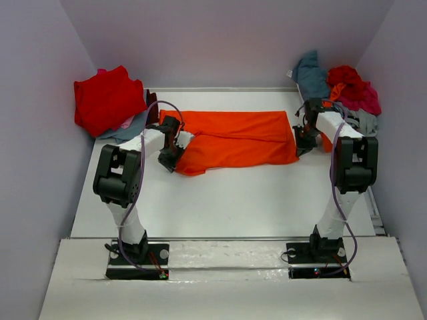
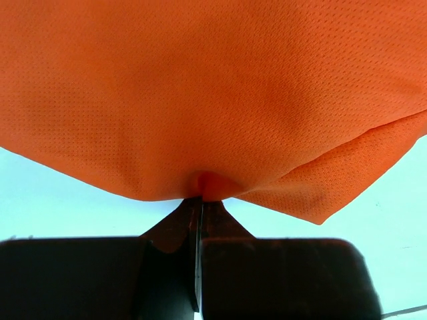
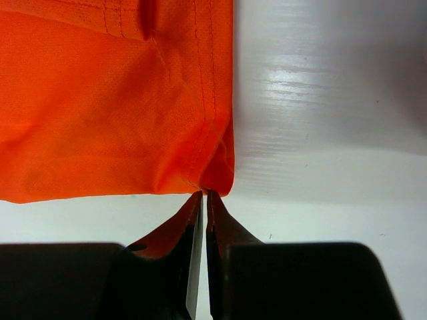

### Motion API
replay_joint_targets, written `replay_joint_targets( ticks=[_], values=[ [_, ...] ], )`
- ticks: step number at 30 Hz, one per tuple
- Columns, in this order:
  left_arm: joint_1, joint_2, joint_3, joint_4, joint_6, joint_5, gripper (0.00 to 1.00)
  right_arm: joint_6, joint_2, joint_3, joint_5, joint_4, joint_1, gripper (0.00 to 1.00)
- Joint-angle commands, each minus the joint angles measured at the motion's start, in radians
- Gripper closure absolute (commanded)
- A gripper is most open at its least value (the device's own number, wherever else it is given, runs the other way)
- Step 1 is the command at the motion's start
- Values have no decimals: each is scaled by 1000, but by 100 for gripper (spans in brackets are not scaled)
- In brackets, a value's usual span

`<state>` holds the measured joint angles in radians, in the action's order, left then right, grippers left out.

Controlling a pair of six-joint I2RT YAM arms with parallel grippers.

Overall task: Fold and stack the t-shirts
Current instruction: Fold the tshirt

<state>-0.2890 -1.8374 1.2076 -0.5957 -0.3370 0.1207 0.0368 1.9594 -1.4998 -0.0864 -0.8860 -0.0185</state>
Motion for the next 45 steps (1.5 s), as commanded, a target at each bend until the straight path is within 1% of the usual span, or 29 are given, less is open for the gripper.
replay_joint_targets(
  ticks=[1, 5, 12, 14, 20, 25, 36, 37, 42, 44, 45],
  values=[
    [-2, 58, 47, 11, 4, -13, 94, 5, -10, -51, -4, -16, -1, 90],
    [-2, 73, 63, 7, 3, -16, 94, 6, -5, -72, -6, -27, -1, 93],
    [-2, 124, 104, -4, -4, -32, 94, 11, 7, -135, -15, -53, -1, 93],
    [-2, 124, 115, -12, -7, -35, 94, 11, 12, -146, -16, -70, -1, 90],
    [-2, 116, 112, -18, -13, -33, 94, 17, 6, -94, 16, -77, -1, 74],
    [-2, 109, 112, -19, -16, -33, 94, 20, -7, -40, 13, -64, -1, 72],
    [-2, 104, 115, -23, -14, -26, 94, 26, -5, -13, 24, -71, -1, 71],
    [-2, 104, 115, -23, -14, -26, 94, 25, -2, -11, 27, -71, -1, 67],
    [-2, 106, 110, -23, -14, -24, 94, 25, 1, 7, 24, -54, -1, 64],
    [-2, 104, 109, -23, -16, -23, 94, 25, 2, 10, 24, -48, -1, 59],
    [-2, 104, 109, -23, -16, -24, 94, 25, 4, 9, 22, -45, -1, 58]
  ],
)
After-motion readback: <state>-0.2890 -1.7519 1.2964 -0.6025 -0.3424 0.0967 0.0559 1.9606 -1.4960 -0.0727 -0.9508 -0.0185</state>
